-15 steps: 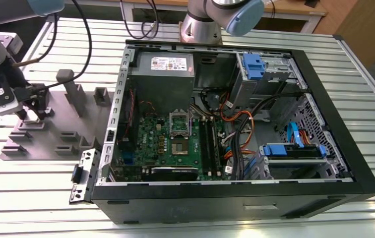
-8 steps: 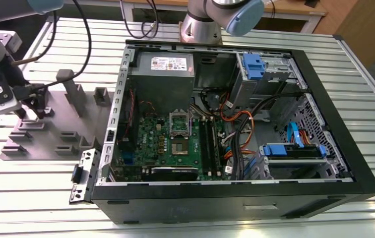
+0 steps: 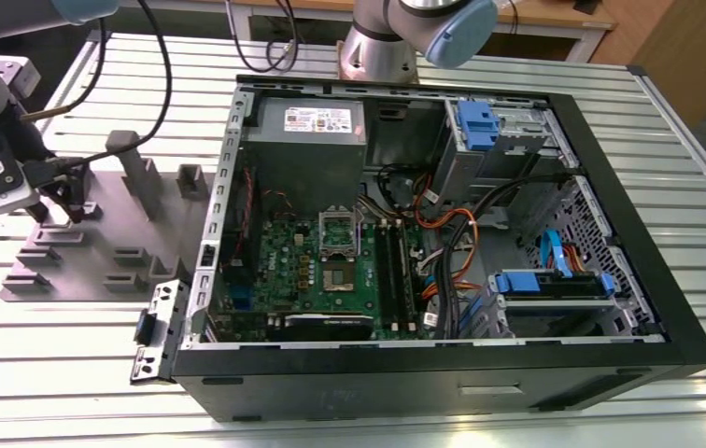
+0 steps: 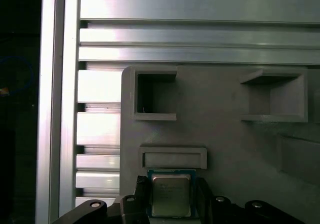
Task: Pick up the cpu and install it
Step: 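Pick up the cpu and move it towards the insertion slot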
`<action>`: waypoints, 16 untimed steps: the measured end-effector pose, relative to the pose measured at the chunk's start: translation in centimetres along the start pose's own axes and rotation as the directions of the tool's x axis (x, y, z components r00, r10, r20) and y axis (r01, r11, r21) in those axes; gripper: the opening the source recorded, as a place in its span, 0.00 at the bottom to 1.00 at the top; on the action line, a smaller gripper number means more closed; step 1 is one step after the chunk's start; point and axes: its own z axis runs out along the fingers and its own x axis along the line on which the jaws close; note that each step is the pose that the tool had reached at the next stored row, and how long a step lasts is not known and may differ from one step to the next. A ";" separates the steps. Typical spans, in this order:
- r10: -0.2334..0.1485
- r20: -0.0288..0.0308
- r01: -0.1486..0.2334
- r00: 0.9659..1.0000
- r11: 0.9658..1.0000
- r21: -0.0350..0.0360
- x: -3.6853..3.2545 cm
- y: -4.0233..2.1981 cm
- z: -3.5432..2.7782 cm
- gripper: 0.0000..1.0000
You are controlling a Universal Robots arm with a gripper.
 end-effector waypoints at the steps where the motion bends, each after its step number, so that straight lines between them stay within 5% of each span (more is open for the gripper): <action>1: 0.000 0.000 0.000 1.000 1.000 0.000 0.00 0.00 0.00 0.47; 16: 0.000 0.000 0.000 1.000 1.000 0.000 0.00 0.03 -0.75 0.47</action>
